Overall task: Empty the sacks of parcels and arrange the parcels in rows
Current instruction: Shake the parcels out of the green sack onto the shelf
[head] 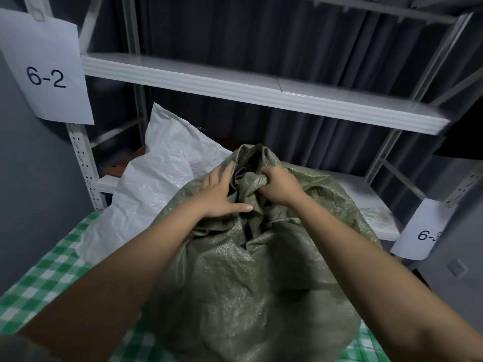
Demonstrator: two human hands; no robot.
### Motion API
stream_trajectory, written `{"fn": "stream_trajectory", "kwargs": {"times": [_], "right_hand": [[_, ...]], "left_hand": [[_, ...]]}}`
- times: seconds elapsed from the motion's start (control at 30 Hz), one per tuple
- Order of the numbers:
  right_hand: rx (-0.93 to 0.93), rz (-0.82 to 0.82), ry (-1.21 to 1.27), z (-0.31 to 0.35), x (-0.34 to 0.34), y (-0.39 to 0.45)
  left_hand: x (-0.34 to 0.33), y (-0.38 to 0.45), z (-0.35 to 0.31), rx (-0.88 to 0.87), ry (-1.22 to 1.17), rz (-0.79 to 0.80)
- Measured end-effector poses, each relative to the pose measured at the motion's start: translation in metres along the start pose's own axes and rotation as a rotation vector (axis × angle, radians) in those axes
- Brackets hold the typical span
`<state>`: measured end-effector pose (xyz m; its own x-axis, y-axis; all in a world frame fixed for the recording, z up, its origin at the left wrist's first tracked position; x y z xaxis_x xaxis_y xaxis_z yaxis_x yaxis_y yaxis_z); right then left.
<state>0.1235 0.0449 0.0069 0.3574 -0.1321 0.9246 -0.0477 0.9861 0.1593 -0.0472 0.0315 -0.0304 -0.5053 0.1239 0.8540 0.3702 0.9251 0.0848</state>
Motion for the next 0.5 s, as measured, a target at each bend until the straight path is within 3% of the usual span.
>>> {"fn": "stream_trajectory", "kwargs": {"times": [0.13, 0.3, 0.5], "right_hand": [[0.022, -0.015, 0.231, 0.031, 0.001, 0.006], [-0.020, 0.013, 0.688, 0.056, -0.001, 0.003], [-0.032, -0.046, 0.907, 0.043, -0.003, -0.011]], "left_hand": [[0.011, 0.013, 0.003, -0.152, -0.144, -0.088], [0.020, 0.026, 0.007, -0.267, -0.308, -0.214], [0.023, 0.034, 0.018, -0.243, -0.206, -0.248]]}}
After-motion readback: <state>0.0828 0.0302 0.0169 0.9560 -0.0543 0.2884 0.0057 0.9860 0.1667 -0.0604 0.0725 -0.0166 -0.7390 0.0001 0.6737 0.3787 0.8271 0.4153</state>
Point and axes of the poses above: each hand's wrist, its own y-axis towards the middle knuckle, its own x-axis out of the back of the hand, z = x × y, the point moved 1 cm from there along y, towards the middle knuckle, and after that the axes turned 8 degrees about -x, right-handed, at the moved point
